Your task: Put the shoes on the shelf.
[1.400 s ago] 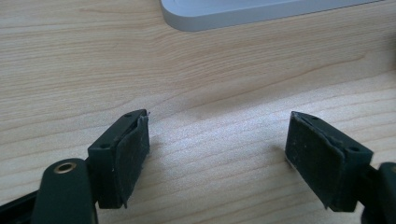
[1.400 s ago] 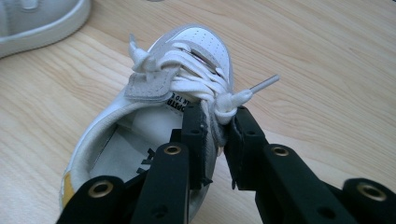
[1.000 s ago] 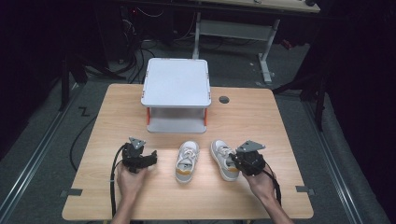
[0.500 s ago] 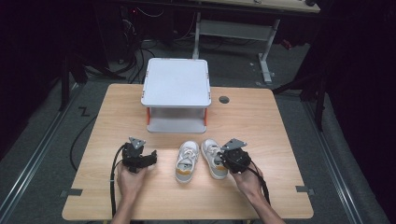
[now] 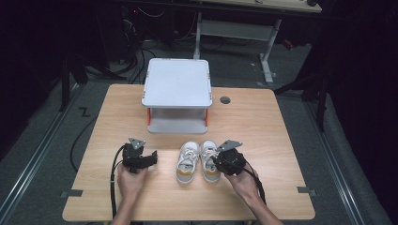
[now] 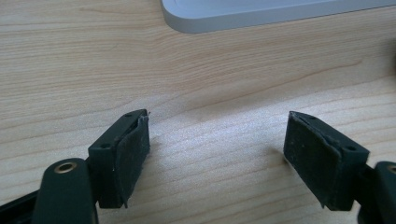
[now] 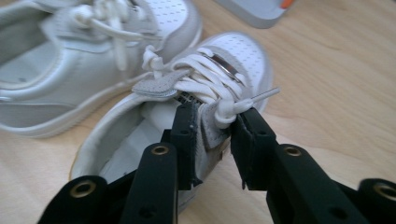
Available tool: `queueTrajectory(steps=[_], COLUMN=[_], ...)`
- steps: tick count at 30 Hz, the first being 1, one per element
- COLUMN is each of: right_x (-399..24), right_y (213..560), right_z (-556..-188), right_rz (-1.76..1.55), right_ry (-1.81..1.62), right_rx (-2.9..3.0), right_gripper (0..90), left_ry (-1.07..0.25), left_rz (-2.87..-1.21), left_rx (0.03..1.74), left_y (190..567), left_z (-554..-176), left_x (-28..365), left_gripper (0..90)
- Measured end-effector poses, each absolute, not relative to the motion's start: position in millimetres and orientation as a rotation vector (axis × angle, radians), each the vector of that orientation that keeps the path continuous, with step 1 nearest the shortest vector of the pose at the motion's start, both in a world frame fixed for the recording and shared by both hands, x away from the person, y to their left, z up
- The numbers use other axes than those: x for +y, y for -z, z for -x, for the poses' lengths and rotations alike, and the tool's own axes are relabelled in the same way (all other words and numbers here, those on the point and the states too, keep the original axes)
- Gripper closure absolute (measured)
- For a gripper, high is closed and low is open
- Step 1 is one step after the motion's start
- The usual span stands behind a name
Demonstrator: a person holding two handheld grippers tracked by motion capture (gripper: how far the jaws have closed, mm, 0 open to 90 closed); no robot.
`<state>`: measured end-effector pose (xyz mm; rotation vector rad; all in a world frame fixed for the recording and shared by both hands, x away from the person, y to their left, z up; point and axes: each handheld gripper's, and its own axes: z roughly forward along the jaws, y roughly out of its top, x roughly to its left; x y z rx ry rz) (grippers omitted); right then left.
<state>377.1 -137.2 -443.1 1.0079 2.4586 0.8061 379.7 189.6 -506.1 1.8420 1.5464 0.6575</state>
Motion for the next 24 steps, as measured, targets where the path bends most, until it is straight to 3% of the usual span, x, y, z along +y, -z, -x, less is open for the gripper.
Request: queueTrajectory(steps=[12, 16, 24], right_x=[-135.8, -149.7, -182.1], right_y=[435.9, 437.6, 437.5], right_z=[-374.3, -373.3, -374.7], right_rz=[-0.994, -1.034, -1.094], right_ry=[-0.994, -1.082, -1.174], right_rx=[2.505, 2.474, 2.366], right_gripper=[59.7, 53.0, 52.3], left_ry=[-0.679, -0.678, -0.679], left_rz=[-1.856, -1.852, -1.858], left_rx=[1.549, 1.550, 1.551], left_y=[506.3, 506.5, 506.2], left_z=[-380.0, -380.0, -379.7], left_x=[186.8, 186.6, 186.4], left_gripper=[22.9, 22.9, 22.8])
